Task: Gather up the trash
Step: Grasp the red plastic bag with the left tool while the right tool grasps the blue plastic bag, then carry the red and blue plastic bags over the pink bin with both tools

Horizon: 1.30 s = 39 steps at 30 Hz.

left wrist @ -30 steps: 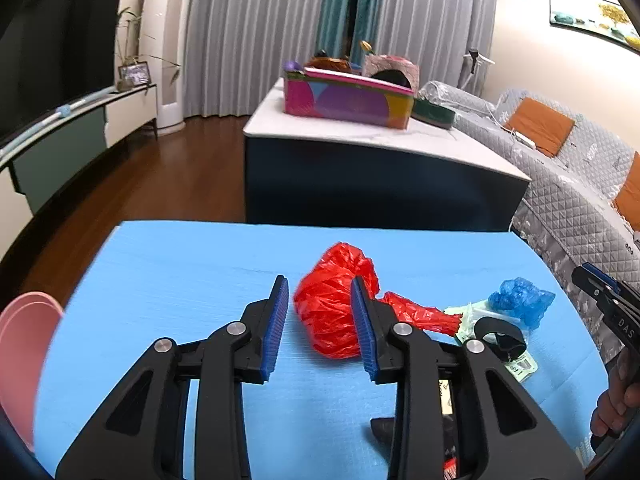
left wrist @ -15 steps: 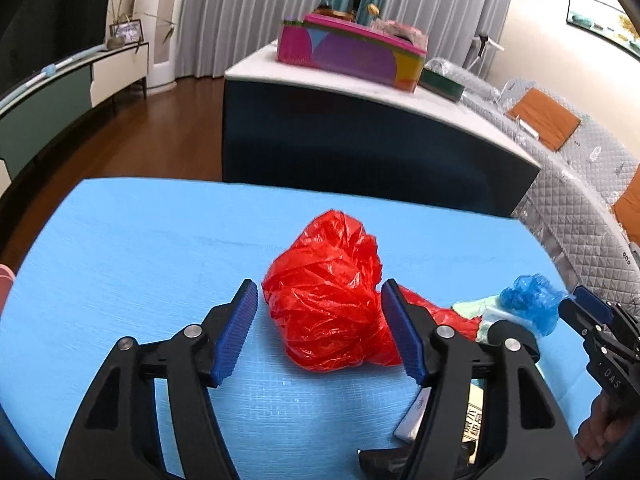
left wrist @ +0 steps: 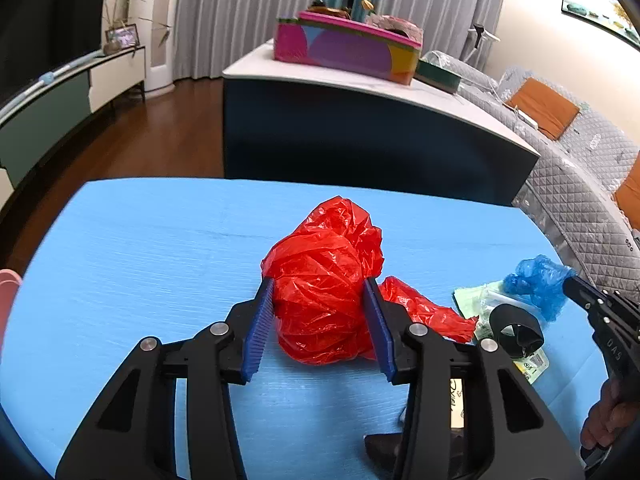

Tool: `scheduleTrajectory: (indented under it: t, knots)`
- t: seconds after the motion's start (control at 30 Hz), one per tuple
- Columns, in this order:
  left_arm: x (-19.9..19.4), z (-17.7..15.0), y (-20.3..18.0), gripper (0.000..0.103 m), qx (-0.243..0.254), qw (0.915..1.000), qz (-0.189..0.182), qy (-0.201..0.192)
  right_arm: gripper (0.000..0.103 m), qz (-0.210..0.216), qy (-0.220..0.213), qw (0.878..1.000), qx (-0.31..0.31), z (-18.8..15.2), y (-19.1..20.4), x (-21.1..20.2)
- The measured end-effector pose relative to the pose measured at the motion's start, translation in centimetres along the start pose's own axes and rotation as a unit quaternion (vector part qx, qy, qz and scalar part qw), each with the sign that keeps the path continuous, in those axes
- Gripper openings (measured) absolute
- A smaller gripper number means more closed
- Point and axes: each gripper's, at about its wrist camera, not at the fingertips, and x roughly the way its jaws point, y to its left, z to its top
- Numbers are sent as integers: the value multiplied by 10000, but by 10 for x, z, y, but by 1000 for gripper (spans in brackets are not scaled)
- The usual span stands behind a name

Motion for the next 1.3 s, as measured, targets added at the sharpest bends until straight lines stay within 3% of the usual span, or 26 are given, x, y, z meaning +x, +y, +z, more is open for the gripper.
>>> scheduleTrajectory:
  t: [0.5,0.93,1.17,1.3]
  knots:
    - [-67,-3,1,43,94,9975,407,-576,2,64,-539,9985,-26,14,10,-48]
    - [-145,-1,8,43,-42,9968,345,-714,2,247,-974,9949,98,24,23,-100]
    - [-185,-5,21,43,330,9957,376,-780,2,412,-1189,9920,111,32,44,-126]
    - [-200,-13,39,43,294,9944,468,-904,2,498,-1283,9904,113,35,54,-137]
